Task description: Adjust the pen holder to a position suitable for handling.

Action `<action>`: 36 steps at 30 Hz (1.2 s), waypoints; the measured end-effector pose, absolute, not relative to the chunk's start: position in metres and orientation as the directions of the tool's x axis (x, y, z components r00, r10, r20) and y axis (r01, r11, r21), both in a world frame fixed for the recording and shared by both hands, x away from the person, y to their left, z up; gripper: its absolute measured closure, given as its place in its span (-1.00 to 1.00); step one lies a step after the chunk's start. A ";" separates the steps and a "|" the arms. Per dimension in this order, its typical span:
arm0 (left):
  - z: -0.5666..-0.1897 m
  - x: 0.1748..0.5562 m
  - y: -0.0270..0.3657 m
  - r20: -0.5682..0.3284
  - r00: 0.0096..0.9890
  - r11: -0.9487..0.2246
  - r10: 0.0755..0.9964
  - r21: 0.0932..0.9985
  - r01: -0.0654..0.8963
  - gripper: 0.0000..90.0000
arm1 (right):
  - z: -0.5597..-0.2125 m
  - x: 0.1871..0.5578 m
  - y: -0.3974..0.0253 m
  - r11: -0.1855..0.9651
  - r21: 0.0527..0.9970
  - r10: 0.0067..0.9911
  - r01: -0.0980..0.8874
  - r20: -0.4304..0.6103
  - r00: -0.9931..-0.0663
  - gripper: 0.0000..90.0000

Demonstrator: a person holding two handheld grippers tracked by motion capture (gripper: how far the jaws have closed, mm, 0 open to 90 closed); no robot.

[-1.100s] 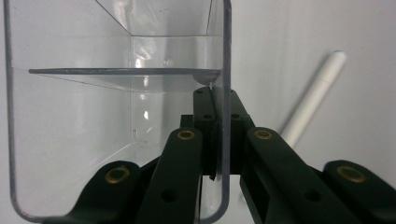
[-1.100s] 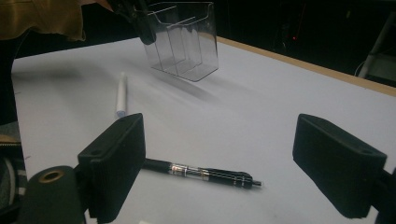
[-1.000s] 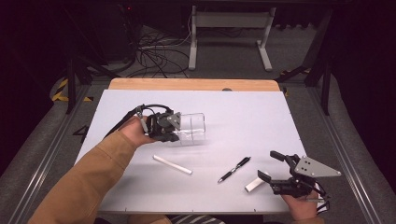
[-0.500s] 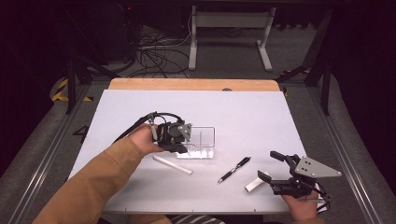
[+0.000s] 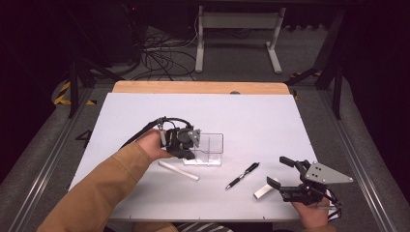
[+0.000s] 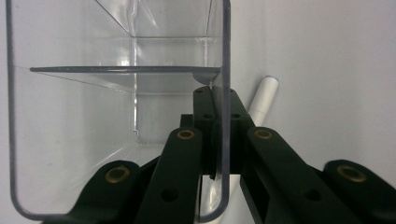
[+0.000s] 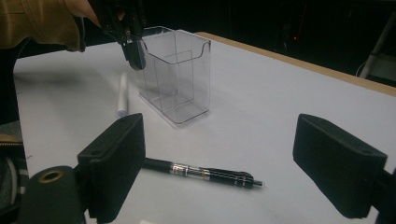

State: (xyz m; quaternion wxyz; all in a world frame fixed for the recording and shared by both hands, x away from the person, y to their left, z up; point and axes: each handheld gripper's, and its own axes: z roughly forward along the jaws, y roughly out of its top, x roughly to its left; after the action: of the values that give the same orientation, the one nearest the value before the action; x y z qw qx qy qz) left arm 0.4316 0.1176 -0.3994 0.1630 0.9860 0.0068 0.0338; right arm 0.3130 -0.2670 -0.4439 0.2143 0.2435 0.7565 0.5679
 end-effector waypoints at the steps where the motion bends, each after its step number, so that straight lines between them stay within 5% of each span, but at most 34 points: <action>1: -0.400 0.432 0.117 0.064 0.998 -0.946 0.024 0.323 0.002 0.96 | -0.444 0.313 -0.267 0.237 0.963 0.611 0.125 -0.048 -0.790 -0.61; 26: -0.401 0.431 0.104 0.087 0.996 -0.947 0.022 0.323 -0.008 0.92 | -0.444 0.313 -0.267 0.238 0.963 0.610 0.124 -0.048 -0.791 -0.61; 36: -0.389 0.430 0.116 0.078 0.996 -0.923 0.051 0.383 0.017 0.52 | -0.444 0.313 -0.267 0.236 0.964 0.612 0.125 -0.047 -0.789 -0.62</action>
State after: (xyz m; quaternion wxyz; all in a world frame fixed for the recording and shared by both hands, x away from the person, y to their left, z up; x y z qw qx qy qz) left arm 0.4301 0.1158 -0.3888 0.1949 0.9797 0.0174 0.0433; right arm 0.3131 -0.2673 -0.4438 0.2144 0.2438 0.7564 0.5678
